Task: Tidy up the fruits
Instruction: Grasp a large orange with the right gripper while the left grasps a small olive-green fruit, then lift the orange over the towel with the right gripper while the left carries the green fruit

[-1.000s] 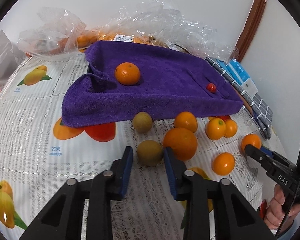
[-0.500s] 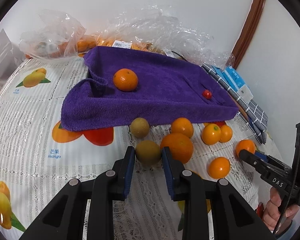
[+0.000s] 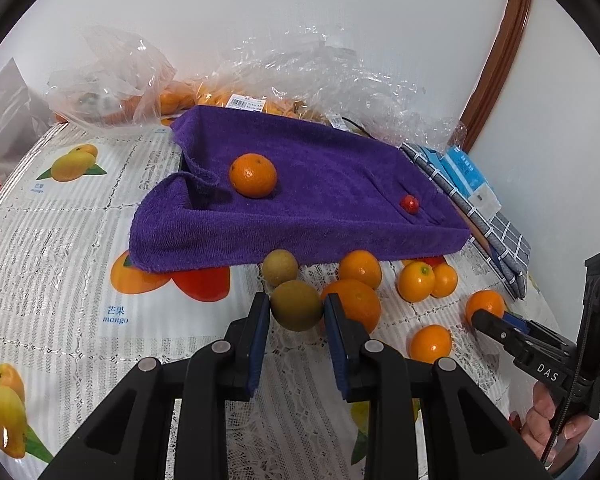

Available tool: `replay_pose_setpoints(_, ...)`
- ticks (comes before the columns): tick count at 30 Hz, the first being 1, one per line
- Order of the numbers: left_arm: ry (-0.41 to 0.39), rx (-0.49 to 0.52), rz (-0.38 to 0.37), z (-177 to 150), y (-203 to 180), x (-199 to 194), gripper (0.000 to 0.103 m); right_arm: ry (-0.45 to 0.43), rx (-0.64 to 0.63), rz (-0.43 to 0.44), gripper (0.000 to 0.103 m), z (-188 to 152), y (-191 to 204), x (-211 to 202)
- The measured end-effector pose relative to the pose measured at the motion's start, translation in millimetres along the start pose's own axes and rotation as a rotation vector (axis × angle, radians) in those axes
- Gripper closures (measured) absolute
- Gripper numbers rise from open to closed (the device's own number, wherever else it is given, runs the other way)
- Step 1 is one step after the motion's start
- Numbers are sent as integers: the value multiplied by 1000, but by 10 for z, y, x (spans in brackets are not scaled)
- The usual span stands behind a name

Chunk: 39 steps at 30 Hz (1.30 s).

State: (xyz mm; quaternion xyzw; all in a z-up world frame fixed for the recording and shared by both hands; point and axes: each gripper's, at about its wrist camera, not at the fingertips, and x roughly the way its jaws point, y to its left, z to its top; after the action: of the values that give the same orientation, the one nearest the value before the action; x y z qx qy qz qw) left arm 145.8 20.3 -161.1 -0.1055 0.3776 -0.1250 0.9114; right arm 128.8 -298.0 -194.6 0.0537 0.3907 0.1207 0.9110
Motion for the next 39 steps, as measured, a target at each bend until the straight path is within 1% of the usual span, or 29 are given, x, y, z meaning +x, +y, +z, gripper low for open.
replay_pose_setpoints(11,-15,-5,5,17,-2,-48,76,-12,3,-5,60,-6,5,-29)
replay_pose_setpoints(17,-38,1,6,56,-21,-162,76,-22,-1,0,60,23,33,-89)
replay_pose_setpoints(22,-53,-5,14,125,-36,-247,76,-59,-12,2,60,130,71,-219)
replay_pose_setpoints(25,-48,-12,24,170,-39,-279,76,-77,-21,-3,60,206,98,-288)
replay_pose_setpoints(28,-51,-22,14,216,-42,-314,76,-91,-29,-7,60,279,111,-340)
replay_pose_setpoints(33,-63,-29,18,298,-55,-364,76,-104,-23,-11,60,399,94,-364)
replay_pose_setpoints(39,-85,-15,30,432,-78,-385,76,-124,-22,-19,60,542,72,-376)
